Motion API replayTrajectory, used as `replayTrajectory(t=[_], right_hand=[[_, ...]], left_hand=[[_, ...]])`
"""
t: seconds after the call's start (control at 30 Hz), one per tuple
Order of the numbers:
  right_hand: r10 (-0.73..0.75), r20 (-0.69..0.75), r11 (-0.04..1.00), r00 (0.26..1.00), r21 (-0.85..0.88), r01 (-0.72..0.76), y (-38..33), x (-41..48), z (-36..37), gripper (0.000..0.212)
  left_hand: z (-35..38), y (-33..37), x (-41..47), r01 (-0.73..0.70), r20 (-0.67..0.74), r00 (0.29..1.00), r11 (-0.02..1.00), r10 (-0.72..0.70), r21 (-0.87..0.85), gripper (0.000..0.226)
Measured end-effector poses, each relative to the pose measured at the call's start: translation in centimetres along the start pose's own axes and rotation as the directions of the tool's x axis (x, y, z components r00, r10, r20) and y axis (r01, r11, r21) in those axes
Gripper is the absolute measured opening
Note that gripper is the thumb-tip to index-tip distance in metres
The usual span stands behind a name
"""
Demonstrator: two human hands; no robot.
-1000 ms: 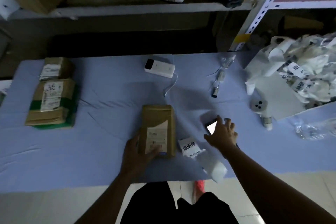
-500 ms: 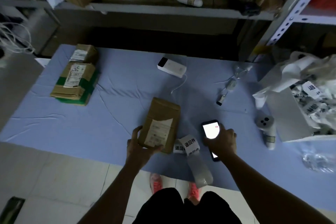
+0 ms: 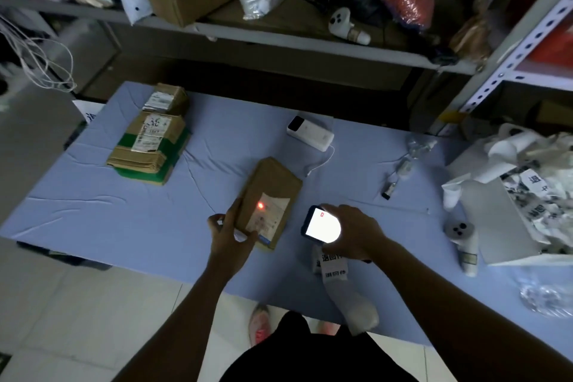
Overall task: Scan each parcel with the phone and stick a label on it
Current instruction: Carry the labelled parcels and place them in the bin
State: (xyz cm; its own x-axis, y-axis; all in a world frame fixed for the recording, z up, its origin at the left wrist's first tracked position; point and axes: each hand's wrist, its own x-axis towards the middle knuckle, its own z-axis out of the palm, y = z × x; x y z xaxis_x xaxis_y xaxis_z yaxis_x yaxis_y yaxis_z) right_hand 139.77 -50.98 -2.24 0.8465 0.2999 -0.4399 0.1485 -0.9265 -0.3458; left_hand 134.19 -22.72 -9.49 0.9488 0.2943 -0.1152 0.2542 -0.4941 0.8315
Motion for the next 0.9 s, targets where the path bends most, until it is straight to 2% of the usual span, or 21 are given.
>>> replayTrajectory(t=[0.13,0.33,0.53,0.6,0.7,0.8,0.87,0.9], right_hand=[[-0.004,0.038,0.993,0.999,-0.121,0.009,-1.1,-0.3,-0.5,0.100],[0.009,0.018,0.984,1.000,-0.177,-0.006,-1.4,-0.6,-0.8,0.103],[0.030,0.002,0.981,1.000,-0.193,-0.029,-0.6,-1.2,-0.7,0.104],[0.059,-0.009,0.988,0.998,-0.140,-0.060,0.0,-1.3,-0.5,0.104],[0.164,-0.075,0.986,0.984,0.017,-0.164,1.7,-1.4,0.4,0.102],[0.340,-0.156,0.937,0.927,0.139,-0.321,4.5,-1.8,2.0,0.101],[0.441,-0.158,0.894,0.884,0.165,-0.417,6.3,-2.3,3.4,0.102],[0.478,-0.155,0.875,0.865,0.173,-0.453,7.2,-2.5,4.2,0.101]], left_hand=[[-0.3,-1.1,0.6,-0.036,-0.001,0.999,0.999,0.036,-0.024,0.079],[0.1,-1.1,0.9,-0.077,-0.009,0.997,0.995,0.076,-0.062,0.084],[0.2,-0.5,1.1,-0.045,-0.004,0.999,0.997,0.045,-0.070,0.083],[0.3,-0.1,1.1,0.000,0.008,1.000,0.997,0.001,-0.079,0.081],[0.2,0.3,1.4,0.096,0.012,0.995,0.995,-0.096,-0.022,0.076],[0.7,0.8,1.2,0.185,0.045,0.981,0.982,-0.187,0.040,0.075],[1.2,1.6,0.8,0.240,-0.040,0.971,0.951,-0.237,0.197,0.072],[1.6,2.1,0.4,0.230,-0.125,0.971,0.931,-0.202,0.282,0.069]])
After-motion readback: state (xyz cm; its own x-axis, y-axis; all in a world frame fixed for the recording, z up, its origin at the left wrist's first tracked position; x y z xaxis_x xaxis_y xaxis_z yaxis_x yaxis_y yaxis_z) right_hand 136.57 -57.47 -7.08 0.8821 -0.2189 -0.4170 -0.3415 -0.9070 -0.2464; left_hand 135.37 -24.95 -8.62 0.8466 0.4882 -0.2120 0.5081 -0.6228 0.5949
